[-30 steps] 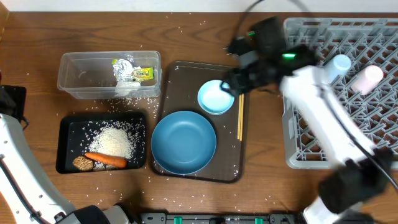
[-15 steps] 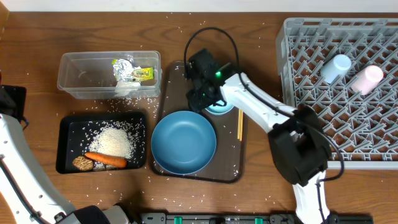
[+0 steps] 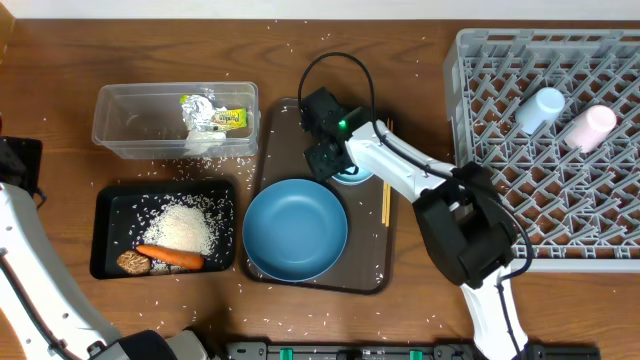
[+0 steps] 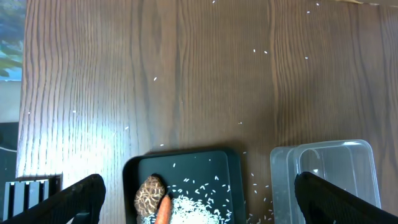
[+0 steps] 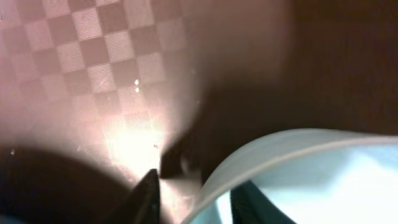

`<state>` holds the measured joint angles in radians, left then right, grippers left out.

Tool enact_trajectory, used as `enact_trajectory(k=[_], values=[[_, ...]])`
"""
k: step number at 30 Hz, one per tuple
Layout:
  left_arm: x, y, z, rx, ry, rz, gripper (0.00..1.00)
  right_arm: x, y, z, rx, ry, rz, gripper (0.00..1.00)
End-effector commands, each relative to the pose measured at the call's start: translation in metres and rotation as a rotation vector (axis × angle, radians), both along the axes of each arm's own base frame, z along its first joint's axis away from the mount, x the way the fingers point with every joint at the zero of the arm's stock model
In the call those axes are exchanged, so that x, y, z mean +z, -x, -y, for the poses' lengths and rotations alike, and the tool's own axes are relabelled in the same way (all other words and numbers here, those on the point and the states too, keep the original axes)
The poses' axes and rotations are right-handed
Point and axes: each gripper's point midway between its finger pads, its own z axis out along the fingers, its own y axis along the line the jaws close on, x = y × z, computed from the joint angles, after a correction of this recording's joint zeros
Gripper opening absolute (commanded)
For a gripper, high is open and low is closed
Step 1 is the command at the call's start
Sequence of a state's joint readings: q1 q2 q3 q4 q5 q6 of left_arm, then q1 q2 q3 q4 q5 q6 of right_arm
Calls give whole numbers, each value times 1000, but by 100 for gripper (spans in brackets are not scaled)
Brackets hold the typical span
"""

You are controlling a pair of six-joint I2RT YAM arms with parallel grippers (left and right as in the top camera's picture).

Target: Sort waste into correct bins and load items into the dishwasher rack

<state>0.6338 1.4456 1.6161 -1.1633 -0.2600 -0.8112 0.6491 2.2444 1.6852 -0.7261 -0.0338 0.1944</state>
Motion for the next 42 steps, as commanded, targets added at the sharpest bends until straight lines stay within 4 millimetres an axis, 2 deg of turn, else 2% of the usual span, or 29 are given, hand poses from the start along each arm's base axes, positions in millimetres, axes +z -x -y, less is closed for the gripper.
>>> enact_trajectory(k=[1, 3, 7, 10, 13, 16, 19, 20, 24, 27, 30, 34, 39, 42], values=[[1, 1, -1, 2, 2, 0, 98, -49, 13, 14, -19, 76, -90, 16], [1, 1, -1, 2, 2, 0, 98, -56, 16, 16, -26, 89, -105, 1], [1, 1, -1, 2, 2, 0, 98, -50, 14, 16, -40, 86, -96, 1], [1, 1, -1, 2, 2, 0, 98, -25, 11, 7, -35, 27, -81, 1], [1, 1, -1, 1, 1, 0, 98, 24, 2, -1, -28, -82, -33, 1], [1, 1, -1, 2, 2, 0, 98, 89, -6, -1, -7, -247, 16, 1], [1, 1, -1, 1, 1, 0, 98, 152, -12, 12, 29, -440, 43, 1], [1, 1, -1, 2, 2, 0, 98, 167, -14, 18, 33, -491, 45, 1], [1, 1, -1, 2, 2, 0, 98, 225, -15, 53, 95, -768, 23, 1], [1, 1, -1, 2, 1, 0, 98, 248, -15, 85, 110, -931, -12, 1], [1, 1, -1, 2, 2, 0, 98, 270, -11, 127, 125, -1098, -19, 1], [1, 1, -1, 2, 2, 0, 98, 277, 0, 184, 47, -1185, -3, 1], [1, 1, -1, 2, 2, 0, 98, 276, 35, 246, -48, -1189, 61, 1], [1, 1, -1, 2, 2, 0, 98, 262, 40, 279, -162, -1198, 73, 1]])
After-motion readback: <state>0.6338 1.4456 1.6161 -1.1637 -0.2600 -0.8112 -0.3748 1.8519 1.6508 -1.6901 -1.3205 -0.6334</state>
